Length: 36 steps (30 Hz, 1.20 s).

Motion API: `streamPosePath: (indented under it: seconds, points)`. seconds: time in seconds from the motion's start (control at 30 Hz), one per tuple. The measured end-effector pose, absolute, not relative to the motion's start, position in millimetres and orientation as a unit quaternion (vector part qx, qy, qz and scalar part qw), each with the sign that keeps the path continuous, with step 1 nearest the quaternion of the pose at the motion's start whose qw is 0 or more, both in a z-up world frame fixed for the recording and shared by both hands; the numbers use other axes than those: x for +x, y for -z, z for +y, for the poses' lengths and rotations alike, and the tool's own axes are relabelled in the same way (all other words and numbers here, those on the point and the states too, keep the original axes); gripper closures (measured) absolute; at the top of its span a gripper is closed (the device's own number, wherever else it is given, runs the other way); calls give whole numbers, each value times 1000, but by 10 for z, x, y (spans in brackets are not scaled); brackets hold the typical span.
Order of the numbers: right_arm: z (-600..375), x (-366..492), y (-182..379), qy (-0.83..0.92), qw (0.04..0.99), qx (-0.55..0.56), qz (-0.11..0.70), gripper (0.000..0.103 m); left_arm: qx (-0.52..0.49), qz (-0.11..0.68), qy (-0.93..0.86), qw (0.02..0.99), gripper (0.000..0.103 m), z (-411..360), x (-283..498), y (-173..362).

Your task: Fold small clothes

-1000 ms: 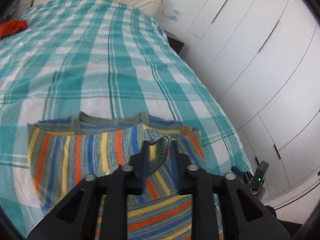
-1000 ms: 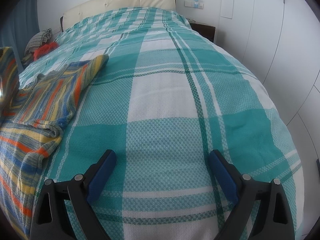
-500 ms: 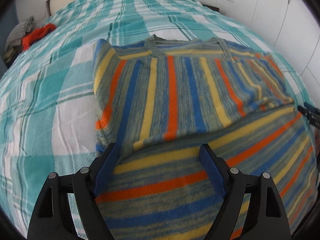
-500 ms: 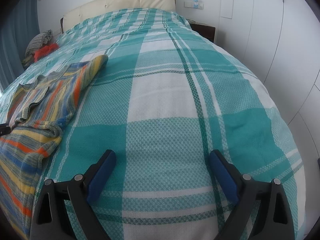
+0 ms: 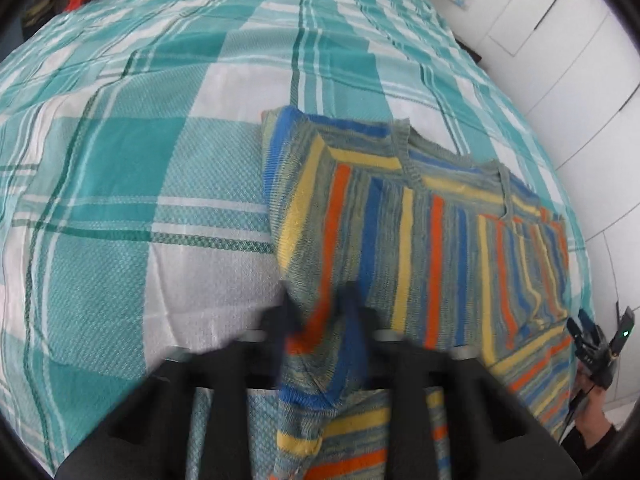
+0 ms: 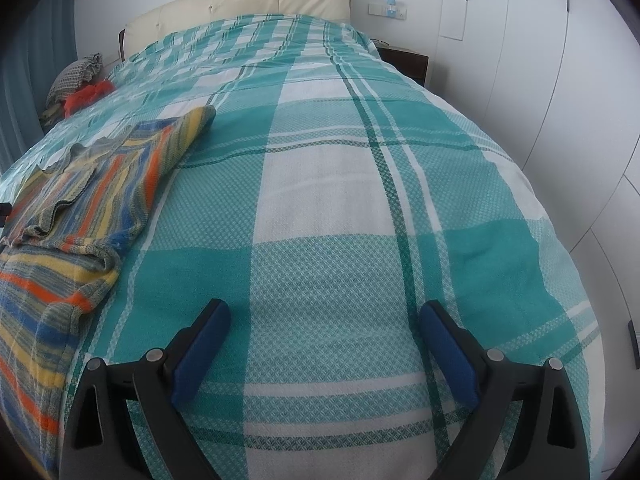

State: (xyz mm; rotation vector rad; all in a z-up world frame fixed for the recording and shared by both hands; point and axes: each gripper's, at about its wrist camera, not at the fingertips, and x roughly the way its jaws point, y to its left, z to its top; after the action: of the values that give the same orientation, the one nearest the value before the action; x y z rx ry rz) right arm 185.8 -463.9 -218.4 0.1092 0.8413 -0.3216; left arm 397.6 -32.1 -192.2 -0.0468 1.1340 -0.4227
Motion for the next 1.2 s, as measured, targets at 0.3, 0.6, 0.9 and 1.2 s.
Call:
streamPosePath:
  seconds: [0.3,0.6,0.9,1.2]
  points:
    - [-4653,1864,2190,153,900,57,405,7,-29,513,153,844,96,-128,3937,1972]
    - [-4657,1865,2190,154,899,57,405,7,-12,445,117,888,12,186,3651,1676]
    - [-4657,1857,2183,154,899,58,405,7,-2,455,40,890,0,748,3823,2247]
    - [-4660,1852,2179,152,900,61,403,6,10,444,35,895,0,721,3768,2214]
